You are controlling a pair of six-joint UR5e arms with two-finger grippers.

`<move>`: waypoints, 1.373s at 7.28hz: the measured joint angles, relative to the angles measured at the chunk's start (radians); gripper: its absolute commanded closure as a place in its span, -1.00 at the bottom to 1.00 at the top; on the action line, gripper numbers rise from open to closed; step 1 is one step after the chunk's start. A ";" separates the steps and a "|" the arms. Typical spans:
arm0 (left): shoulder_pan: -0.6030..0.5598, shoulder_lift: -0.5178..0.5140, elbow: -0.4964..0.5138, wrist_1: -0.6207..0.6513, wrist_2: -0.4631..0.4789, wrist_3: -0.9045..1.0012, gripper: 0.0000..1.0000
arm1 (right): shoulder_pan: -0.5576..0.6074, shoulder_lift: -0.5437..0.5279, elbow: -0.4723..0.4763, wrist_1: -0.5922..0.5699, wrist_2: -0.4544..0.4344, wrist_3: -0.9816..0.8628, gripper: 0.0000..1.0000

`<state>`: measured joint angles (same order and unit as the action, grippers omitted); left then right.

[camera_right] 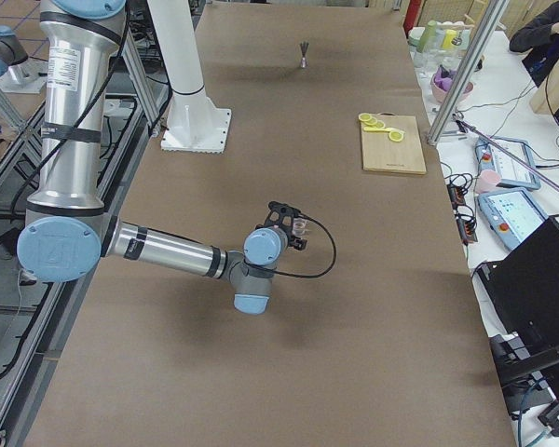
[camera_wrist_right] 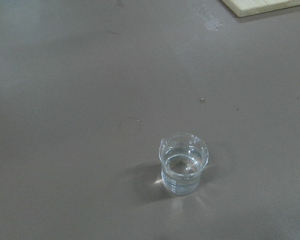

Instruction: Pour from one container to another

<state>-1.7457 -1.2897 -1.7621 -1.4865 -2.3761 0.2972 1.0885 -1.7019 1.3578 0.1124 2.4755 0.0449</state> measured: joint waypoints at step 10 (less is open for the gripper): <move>0.264 0.000 0.028 -0.652 -0.177 -0.214 -0.96 | -0.066 0.144 -0.251 0.222 -0.037 -0.078 -0.96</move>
<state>-1.4814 -1.2896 -1.7346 -2.1383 -2.5535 0.0830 1.0221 -1.5574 1.1070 0.3347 2.4388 -0.0330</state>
